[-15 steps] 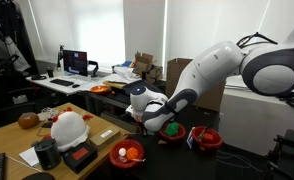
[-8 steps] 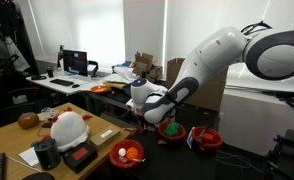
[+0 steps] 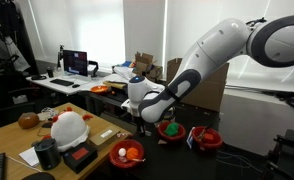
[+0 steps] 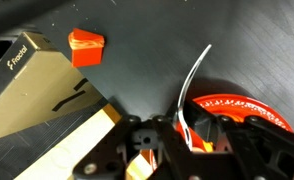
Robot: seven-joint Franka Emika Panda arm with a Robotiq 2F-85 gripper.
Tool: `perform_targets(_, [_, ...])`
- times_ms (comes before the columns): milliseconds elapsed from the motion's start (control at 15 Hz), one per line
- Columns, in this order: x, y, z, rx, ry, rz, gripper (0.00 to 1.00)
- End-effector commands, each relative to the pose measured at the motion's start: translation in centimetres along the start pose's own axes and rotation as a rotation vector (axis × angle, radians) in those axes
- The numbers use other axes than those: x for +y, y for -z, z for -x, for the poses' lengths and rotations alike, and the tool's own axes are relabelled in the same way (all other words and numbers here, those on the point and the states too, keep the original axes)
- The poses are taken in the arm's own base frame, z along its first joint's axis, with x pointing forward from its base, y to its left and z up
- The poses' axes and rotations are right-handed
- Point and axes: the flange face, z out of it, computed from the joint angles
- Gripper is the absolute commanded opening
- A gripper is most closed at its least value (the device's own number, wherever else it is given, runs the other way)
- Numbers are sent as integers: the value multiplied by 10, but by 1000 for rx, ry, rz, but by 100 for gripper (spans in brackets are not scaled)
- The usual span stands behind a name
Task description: Pick up the silver fork and put it in the red bowl on the left
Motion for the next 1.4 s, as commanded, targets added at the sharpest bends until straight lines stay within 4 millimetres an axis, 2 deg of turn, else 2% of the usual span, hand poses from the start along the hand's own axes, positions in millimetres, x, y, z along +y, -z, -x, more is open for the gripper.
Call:
perform_targets(0, [-6,10,0,40,43,-35,3])
perform_targets(667, [-38,11,-43,97,158,-46,3])
perform_targets(933, [-39,4,-50,116,186,-27,3])
perform_targets(1333, [-31,-13,-57,137,178,42,3])
